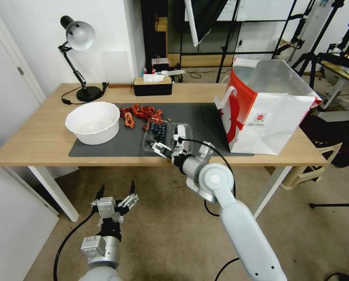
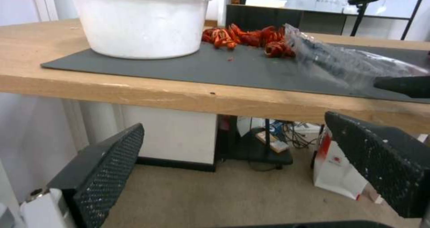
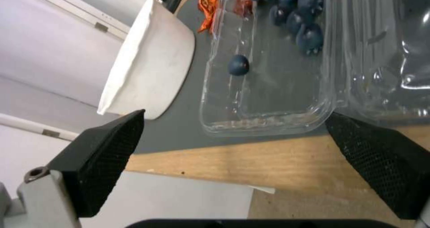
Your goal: Close the takeout container lid, then place the container into the takeout bag.
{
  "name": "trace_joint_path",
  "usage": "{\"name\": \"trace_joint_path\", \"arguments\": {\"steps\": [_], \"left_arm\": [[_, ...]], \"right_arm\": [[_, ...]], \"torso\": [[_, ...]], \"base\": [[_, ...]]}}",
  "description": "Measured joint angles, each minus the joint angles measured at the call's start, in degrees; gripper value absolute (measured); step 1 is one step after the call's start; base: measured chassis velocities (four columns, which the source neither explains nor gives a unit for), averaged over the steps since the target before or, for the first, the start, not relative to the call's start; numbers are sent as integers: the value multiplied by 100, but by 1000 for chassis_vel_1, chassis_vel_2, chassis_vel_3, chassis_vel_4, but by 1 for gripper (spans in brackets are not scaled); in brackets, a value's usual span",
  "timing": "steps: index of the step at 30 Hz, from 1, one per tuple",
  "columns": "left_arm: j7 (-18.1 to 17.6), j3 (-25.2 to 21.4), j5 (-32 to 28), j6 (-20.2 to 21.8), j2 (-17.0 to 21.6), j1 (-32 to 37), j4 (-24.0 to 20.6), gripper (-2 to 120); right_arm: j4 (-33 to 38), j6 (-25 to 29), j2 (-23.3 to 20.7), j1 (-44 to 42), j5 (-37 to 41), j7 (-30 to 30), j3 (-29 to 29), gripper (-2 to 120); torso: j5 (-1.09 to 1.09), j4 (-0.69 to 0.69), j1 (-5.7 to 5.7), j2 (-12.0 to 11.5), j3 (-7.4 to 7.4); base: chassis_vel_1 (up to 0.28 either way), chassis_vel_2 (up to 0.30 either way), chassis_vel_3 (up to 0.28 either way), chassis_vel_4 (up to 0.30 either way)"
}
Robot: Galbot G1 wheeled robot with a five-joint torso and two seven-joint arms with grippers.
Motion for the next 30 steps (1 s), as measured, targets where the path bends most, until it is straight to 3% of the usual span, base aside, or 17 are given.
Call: {"name": "trace_joint_path", "arguments": {"steps": [9, 15, 17, 19, 20, 21, 23, 27, 30], "left_arm": [[2, 10, -3, -10, -1, 8, 8, 100], [2, -10, -16, -60, 17, 42, -5, 100], [11, -30, -28, -74, 39, 47, -29, 100], [14, -34, -30, -76, 42, 48, -32, 100], [22, -44, -52, -85, 65, 48, -38, 100], [22, -44, -52, -85, 65, 48, -38, 100], [48, -54, -95, -89, 101, 49, -42, 100], [80, -55, -109, -96, 113, 48, -42, 100], [98, -53, -111, -108, 125, 38, -21, 100]], "right_arm": [[491, -12, -150, -306, 46, 13, 70, 100], [1049, 177, -483, -722, -969, -503, 208, 100], [1236, 558, -704, -1053, -1986, -1134, 338, 100], [1259, 635, -739, -1116, -2178, -1237, 360, 100], [1357, 999, -901, -1404, -2950, -1638, 463, 100], [1357, 999, -901, -1404, -2950, -1638, 463, 100], [1515, 1577, -1138, -1878, -3762, -2035, 624, 100], [1534, 2226, -1294, -2294, -4442, -2317, 797, 100], [1440, 3201, -1350, -2784, -5005, -2557, 964, 100]], "torso": [[0, 0, 0, 0, -1], [1, 0, 1, 0, -1], [1, 0, 1, 0, -1], [1, 0, 1, 0, -2], [2, -1, 1, 0, -1], [2, -1, 1, 0, -1], [1, 1, 1, 0, -2], [0, -1, 1, 0, -2], [0, 0, 1, 0, -2]], "base": [[0, 0, 0, 0], [0, 0, 0, 0], [0, 0, 0, 0], [0, 0, 0, 0], [0, 0, 0, 0], [0, 0, 0, 0], [0, 0, 0, 0], [0, 0, 0, 0], [0, 0, 0, 0]]}}
